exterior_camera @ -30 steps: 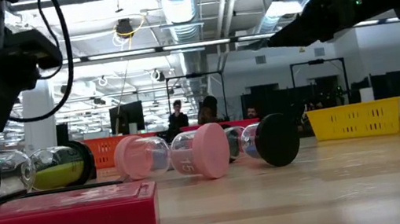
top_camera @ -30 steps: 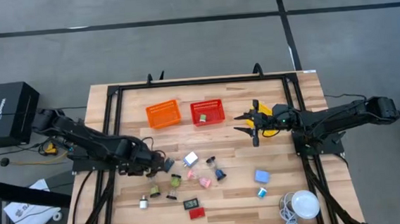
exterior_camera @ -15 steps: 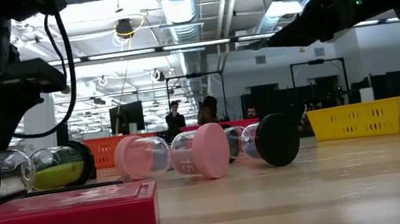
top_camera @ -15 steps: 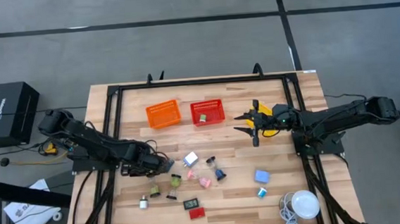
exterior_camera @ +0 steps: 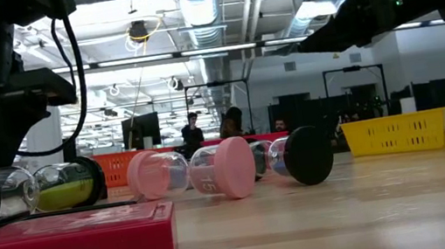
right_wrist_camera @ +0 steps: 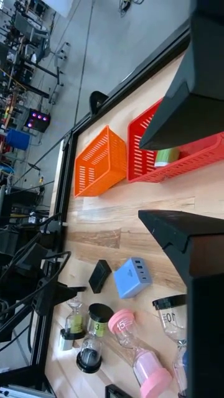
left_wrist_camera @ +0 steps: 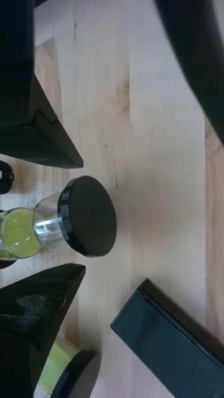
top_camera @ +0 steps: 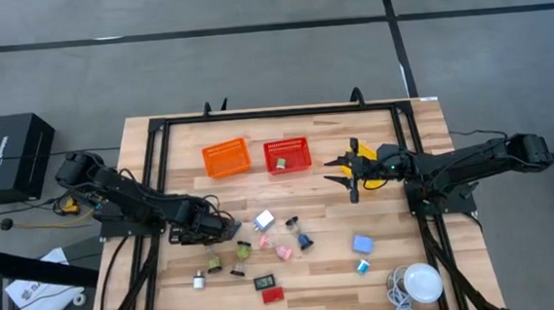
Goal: Pick & Place Office items
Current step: Put the left green hourglass into the orange bin
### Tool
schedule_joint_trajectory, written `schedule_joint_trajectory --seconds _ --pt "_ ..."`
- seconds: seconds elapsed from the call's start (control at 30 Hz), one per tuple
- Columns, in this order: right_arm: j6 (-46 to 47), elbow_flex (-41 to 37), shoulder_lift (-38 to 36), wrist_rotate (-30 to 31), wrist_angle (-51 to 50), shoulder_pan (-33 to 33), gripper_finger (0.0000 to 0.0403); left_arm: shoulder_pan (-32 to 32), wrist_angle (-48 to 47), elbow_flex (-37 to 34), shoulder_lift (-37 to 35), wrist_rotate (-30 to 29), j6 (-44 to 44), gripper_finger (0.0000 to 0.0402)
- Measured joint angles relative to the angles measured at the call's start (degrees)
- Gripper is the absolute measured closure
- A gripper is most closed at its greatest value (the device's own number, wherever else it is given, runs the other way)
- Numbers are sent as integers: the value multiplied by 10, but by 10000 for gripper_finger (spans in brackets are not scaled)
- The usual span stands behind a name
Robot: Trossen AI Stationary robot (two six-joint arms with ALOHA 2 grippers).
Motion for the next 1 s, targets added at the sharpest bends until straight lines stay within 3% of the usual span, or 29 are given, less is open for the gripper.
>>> schedule_joint_trajectory --seconds 0.8,1.0 --pt "5 0 0 0 -2 1 244 -25 9 -1 39 -16 -17 141" --pt "5 0 0 0 -2 1 244 -25 14 -1 56 -13 -21 160"
